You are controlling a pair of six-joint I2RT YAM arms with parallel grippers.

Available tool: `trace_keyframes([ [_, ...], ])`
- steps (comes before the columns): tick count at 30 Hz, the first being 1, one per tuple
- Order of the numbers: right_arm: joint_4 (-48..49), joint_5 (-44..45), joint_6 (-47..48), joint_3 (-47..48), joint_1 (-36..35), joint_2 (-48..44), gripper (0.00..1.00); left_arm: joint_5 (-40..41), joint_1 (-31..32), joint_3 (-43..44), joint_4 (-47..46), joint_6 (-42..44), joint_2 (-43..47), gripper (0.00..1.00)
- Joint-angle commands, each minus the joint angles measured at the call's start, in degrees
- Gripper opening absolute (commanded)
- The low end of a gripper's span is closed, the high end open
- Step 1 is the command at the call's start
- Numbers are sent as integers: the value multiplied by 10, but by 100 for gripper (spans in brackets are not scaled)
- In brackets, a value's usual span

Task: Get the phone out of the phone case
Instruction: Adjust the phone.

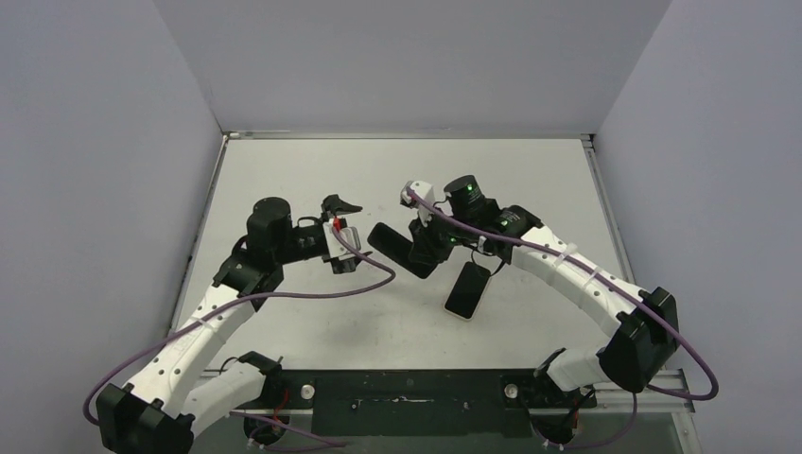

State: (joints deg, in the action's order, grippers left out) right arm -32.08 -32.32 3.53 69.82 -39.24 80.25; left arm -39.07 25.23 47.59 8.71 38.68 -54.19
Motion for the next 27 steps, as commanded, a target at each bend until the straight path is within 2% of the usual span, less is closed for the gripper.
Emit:
trace_keyframes([
  [1, -6, -8, 111, 19, -43, -40, 0, -54, 9, 19, 25, 65, -15, 85],
  [8, -19, 6, 184, 32, -74, -42, 0, -123, 25, 36, 21, 11, -50, 83],
  [13, -30, 6, 204, 41, -76, -37, 0, -149, 34, 34, 27, -3, -61, 78],
  [20, -29, 10, 216, 38, -76, -40, 0, -163, 42, 40, 55, -7, -83, 49],
  [23, -26, 16, 219, 40, -76, -39, 0, -166, 46, 36, 58, -16, -88, 45],
  [27, -29, 21, 228, 46, -76, -35, 0, -167, 52, 37, 62, -26, -95, 33],
])
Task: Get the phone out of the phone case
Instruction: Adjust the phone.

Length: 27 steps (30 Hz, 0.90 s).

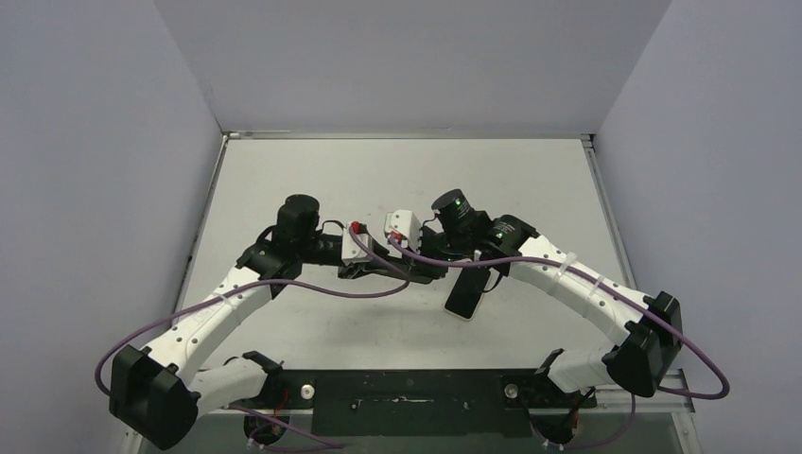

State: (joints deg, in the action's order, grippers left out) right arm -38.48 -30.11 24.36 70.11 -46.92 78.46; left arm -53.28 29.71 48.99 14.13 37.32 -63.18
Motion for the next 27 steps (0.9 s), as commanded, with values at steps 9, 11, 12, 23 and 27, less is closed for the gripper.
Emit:
trace_keyframes([
  [9, 58, -1, 27, 36, 14, -31, 31, 10, 4, 58, 85, 17, -7, 0],
  [11, 71, -19, 21, 25, 37, -46, 49, 27, 0, 46, 50, -20, 6, 0],
  [12, 80, -36, 15, 20, 53, -56, 58, 33, -4, 37, 24, -45, 14, 0],
  [23, 365, -151, -250, -141, 196, -181, 100, 264, -14, -135, -406, -484, 142, 0],
  [27, 499, -150, -404, -211, 229, -206, 100, 375, -14, -195, -511, -629, 169, 0],
])
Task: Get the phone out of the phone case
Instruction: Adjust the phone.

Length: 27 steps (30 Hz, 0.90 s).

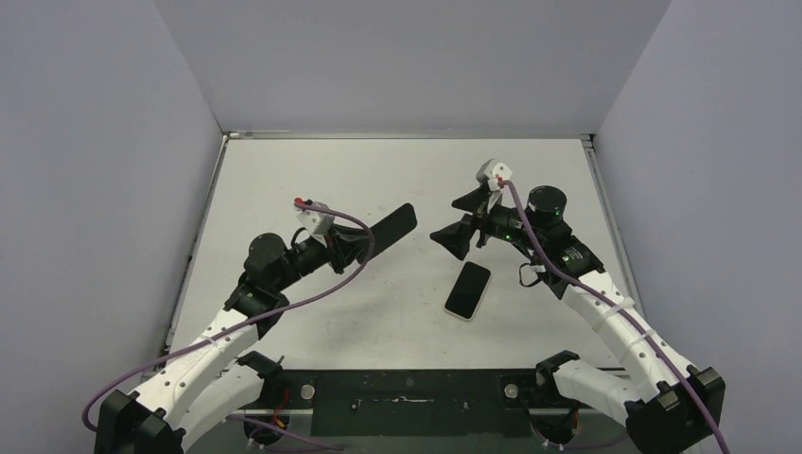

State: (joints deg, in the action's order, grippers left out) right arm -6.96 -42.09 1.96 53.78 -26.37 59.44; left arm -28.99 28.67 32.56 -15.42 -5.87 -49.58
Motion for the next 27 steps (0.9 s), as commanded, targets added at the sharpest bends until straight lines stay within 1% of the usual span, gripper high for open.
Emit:
trace_keyframes([
  [1, 217, -21, -212, -65, 27, -17, 100, 153, -3, -49, -252, -229, 38, 0],
  [5, 340, 10, -369, -116, 28, -6, 100, 212, -2, -80, -312, -340, 44, 0],
  [7, 418, 24, -454, -141, 25, 11, 100, 223, -2, -84, -332, -386, 38, 0],
  [9, 468, 45, -509, -152, 14, 30, 100, 222, -1, -82, -343, -426, 26, 0],
  [13, 483, 95, -536, -144, -32, 59, 100, 226, 8, -80, -379, -508, -1, 0],
  [15, 504, 106, -557, -142, -49, 76, 100, 236, 15, -81, -399, -535, -12, 0],
  [17, 548, 112, -589, -148, -62, 94, 100, 242, 23, -79, -412, -549, -20, 0],
  [20, 605, 123, -629, -145, -76, 126, 97, 258, 38, -73, -409, -568, -27, 0],
  [25, 639, 137, -652, -126, -96, 159, 88, 285, 67, -73, -424, -592, -38, 0],
  [27, 651, 139, -658, -126, -100, 166, 80, 286, 77, -71, -426, -598, -42, 0],
])
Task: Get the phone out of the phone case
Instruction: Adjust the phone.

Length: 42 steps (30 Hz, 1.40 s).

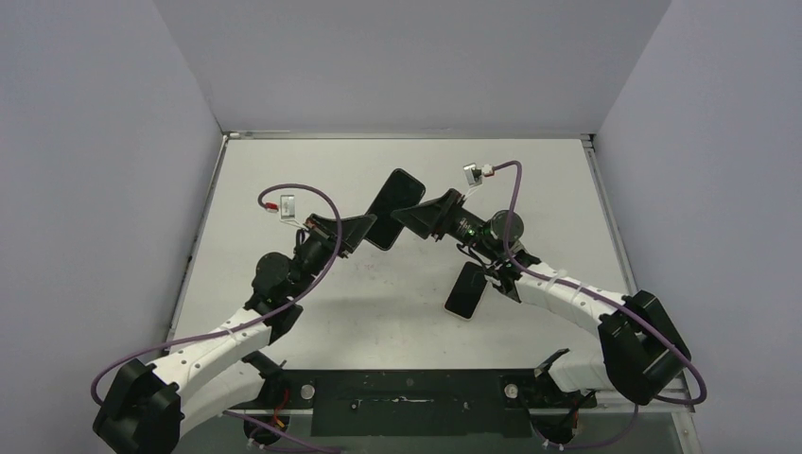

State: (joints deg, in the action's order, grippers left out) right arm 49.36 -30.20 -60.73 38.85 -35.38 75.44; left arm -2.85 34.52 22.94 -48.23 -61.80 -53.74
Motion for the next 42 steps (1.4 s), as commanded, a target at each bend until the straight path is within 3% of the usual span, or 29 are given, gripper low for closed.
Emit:
trace_keyframes([
  [1, 93, 20, -33, 22, -10, 7, 75, 31, 24, 26, -98, -39, -2, 0],
  [3, 99, 20, -33, 21, -11, 6, 63, 40, 30, 27, -95, -38, -1, 0],
  [8, 85, 3, -14, 24, -5, -4, 16, 44, 32, 24, -55, -25, 12, 0],
  [11, 52, -12, 4, 27, 3, -20, 0, 41, 31, 22, -14, 8, 27, 0],
  [15, 2, -49, 24, 36, 31, -43, 0, 34, 27, 26, 31, 58, 52, 20],
  [19, -46, -105, 34, 50, 64, -51, 0, -14, 7, 53, 88, 108, 65, 49],
  [21, -84, -134, 57, 64, 68, -50, 0, -66, -16, 75, 115, 128, 59, 62],
  [27, -145, -219, 95, 102, 74, -40, 0, -267, -123, 142, 138, 94, 3, 78],
  [30, -157, -252, 105, 121, 74, -28, 0, -341, -142, 178, 143, 81, -37, 96],
  [39, -244, -271, 169, 170, 67, -21, 0, -407, -146, 261, 251, 109, -71, 97],
  [42, -245, -276, 169, 176, 61, -14, 0, -391, -146, 225, 180, 57, -61, 97],
])
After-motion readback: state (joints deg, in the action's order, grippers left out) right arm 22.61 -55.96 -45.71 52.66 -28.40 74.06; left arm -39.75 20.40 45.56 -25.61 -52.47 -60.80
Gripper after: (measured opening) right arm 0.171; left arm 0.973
